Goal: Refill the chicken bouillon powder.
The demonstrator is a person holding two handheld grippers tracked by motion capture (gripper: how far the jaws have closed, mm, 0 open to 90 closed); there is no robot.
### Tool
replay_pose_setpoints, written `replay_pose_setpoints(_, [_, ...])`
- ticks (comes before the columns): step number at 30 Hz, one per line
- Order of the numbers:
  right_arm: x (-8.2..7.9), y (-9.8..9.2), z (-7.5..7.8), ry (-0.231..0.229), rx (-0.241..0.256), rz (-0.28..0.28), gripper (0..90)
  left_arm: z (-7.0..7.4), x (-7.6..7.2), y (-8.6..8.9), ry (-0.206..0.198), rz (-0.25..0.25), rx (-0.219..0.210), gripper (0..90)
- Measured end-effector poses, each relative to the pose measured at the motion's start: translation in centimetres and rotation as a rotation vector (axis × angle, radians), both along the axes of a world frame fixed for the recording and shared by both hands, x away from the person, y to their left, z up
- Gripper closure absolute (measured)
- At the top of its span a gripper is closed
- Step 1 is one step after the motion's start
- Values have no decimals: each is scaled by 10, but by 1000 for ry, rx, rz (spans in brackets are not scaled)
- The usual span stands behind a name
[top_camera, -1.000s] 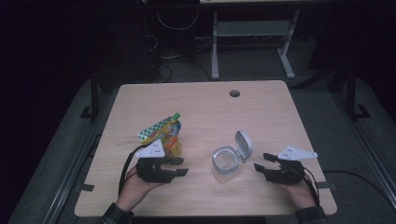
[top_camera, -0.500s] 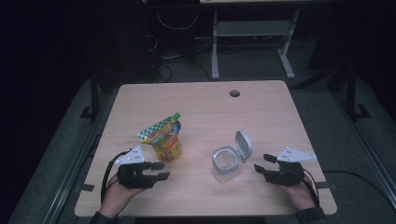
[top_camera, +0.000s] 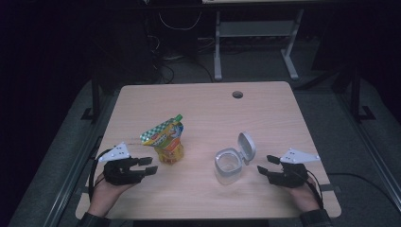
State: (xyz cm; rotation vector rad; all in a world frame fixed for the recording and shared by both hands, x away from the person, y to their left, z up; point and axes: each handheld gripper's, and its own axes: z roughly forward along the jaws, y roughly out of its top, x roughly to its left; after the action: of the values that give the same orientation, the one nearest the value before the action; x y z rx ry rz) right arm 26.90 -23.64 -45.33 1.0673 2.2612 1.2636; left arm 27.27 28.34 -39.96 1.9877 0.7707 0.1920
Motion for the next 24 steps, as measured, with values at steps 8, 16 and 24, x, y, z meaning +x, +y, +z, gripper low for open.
replay_pose_setpoints(8, [0, 0, -1, 2, 3, 0, 412, 14, 14, 9, -24, 12, -15, 452])
replay_pose_setpoints(16, [1, 0, -1, 6, 2, -1, 413, 21, 30, 4, -34, 6, -30, 347])
replay_pose_setpoints(24, [1, -1, -1, 4, 0, -3, 413, 24, 36, -8, -63, 10, -38, 288])
